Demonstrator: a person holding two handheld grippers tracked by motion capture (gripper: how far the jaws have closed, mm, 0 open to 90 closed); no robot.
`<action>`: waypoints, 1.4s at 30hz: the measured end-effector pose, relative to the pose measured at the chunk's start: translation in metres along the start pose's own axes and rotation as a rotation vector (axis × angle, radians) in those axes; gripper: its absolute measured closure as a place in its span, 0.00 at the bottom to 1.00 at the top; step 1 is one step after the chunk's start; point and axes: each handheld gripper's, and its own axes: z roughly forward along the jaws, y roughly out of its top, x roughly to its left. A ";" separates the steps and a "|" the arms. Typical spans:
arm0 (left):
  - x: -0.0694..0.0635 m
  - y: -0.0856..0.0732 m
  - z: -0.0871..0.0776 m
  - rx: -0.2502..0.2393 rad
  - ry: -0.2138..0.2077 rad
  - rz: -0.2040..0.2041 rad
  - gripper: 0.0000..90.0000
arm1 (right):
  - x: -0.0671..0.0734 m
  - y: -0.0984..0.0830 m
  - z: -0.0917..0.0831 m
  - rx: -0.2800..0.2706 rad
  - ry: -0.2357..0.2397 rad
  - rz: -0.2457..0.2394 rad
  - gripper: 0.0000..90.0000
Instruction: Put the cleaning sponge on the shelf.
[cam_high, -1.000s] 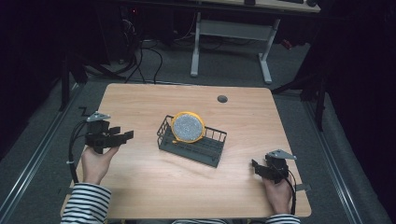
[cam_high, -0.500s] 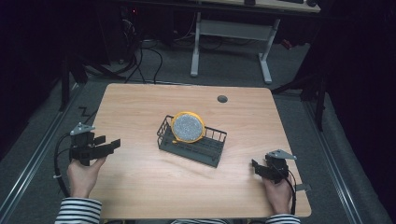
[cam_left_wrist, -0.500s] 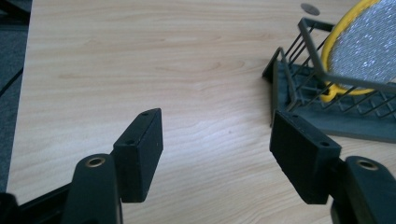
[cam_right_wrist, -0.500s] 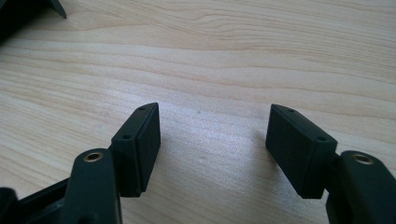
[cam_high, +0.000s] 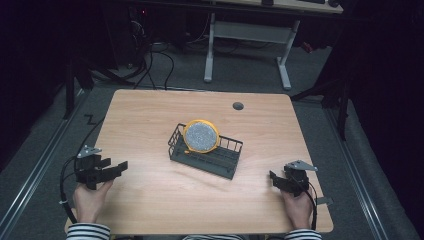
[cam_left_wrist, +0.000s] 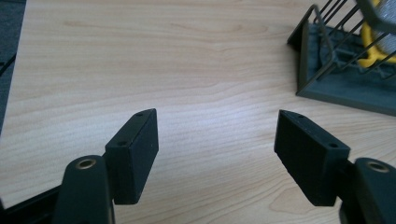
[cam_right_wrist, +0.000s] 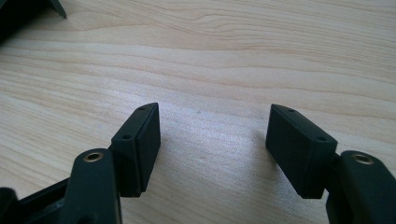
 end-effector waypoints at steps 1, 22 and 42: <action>0.000 -0.002 0.002 0.003 0.003 -0.001 0.34 | 0.000 0.000 0.000 0.000 0.000 0.000 0.39; 0.000 -0.032 0.039 0.045 0.055 -0.016 0.32 | 0.000 0.000 0.000 0.000 0.000 0.000 0.39; -0.010 -0.046 0.057 -0.039 0.200 0.051 0.32 | 0.000 0.000 0.000 0.000 0.000 0.000 0.39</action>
